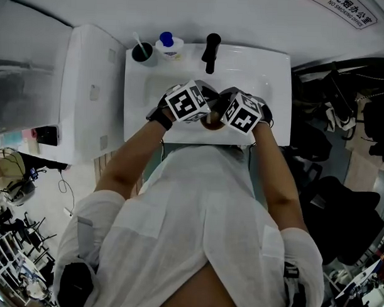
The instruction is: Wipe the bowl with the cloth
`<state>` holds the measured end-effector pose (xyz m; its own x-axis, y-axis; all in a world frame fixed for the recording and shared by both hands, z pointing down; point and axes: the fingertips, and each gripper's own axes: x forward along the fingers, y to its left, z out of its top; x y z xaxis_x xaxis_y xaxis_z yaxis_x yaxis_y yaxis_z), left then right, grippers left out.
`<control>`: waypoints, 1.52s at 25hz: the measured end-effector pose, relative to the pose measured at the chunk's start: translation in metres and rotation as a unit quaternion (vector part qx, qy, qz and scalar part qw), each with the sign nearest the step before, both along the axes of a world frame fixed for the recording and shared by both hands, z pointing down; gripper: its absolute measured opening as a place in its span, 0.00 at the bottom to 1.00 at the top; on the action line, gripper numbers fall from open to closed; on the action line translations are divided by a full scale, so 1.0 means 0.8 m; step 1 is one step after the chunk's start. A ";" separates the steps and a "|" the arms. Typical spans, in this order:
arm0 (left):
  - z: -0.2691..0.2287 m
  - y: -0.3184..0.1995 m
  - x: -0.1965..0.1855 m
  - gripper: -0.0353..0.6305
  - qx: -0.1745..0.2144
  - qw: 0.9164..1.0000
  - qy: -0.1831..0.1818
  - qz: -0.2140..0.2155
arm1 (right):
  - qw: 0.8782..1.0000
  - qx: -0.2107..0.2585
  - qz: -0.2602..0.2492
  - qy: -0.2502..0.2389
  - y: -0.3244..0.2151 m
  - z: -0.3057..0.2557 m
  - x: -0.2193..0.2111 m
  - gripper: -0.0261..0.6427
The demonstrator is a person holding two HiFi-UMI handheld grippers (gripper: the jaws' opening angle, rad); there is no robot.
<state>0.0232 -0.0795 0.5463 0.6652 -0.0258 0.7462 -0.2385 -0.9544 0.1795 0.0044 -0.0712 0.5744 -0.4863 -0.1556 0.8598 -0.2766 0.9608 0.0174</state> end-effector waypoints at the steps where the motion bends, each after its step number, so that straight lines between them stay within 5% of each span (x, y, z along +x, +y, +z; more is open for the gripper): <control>1: 0.001 0.001 0.000 0.09 0.000 1.000 -0.003 0.005 | 1.000 0.005 -0.017 0.010 0.001 0.001 -0.002 0.14; 3: 0.000 -0.003 -0.001 0.09 0.005 1.000 -0.002 -0.002 | 1.000 0.001 -0.008 0.003 -0.003 0.001 -0.003 0.14; 7: -0.007 -0.023 -0.007 0.09 0.039 0.998 0.007 -0.044 | 0.992 -0.020 0.101 -0.068 -0.029 -0.008 0.001 0.13; 12: -0.015 -0.049 -0.020 0.09 0.080 0.988 0.036 -0.123 | 0.951 -0.062 0.264 -0.151 -0.053 -0.002 0.024 0.13; 15: -0.027 -0.065 -0.029 0.08 0.104 0.978 0.067 -0.170 | 0.899 -0.118 0.362 -0.218 -0.053 0.003 0.037 0.13; 21: -0.045 -0.083 -0.049 0.08 0.177 0.938 0.107 -0.278 | 0.744 -0.237 0.500 -0.374 -0.049 -0.004 0.036 0.14; 23: -0.053 -0.083 -0.050 0.09 0.195 0.925 0.120 -0.303 | 0.713 -0.261 0.520 -0.391 -0.046 -0.002 0.035 0.14; 24: -0.053 -0.081 -0.048 0.09 0.192 0.924 0.124 -0.308 | 0.712 -0.264 0.524 -0.386 -0.045 0.001 0.036 0.14; 26: -0.044 -0.076 -0.043 0.10 0.164 0.929 0.124 -0.308 | 0.745 -0.244 0.515 -0.347 -0.045 0.009 0.043 0.13; 33: -0.023 -0.067 -0.033 0.15 0.131 0.961 0.064 -0.234 | 0.919 -0.075 0.363 -0.133 -0.065 0.002 0.065 0.12; 36: -0.017 -0.062 -0.023 0.15 0.124 0.974 0.036 -0.189 | 0.966 -0.008 0.253 -0.046 -0.064 -0.002 0.055 0.12; 38: -0.012 -0.057 -0.017 0.15 0.125 0.981 0.006 -0.149 | 0.983 0.037 0.179 0.006 -0.063 -0.008 0.047 0.12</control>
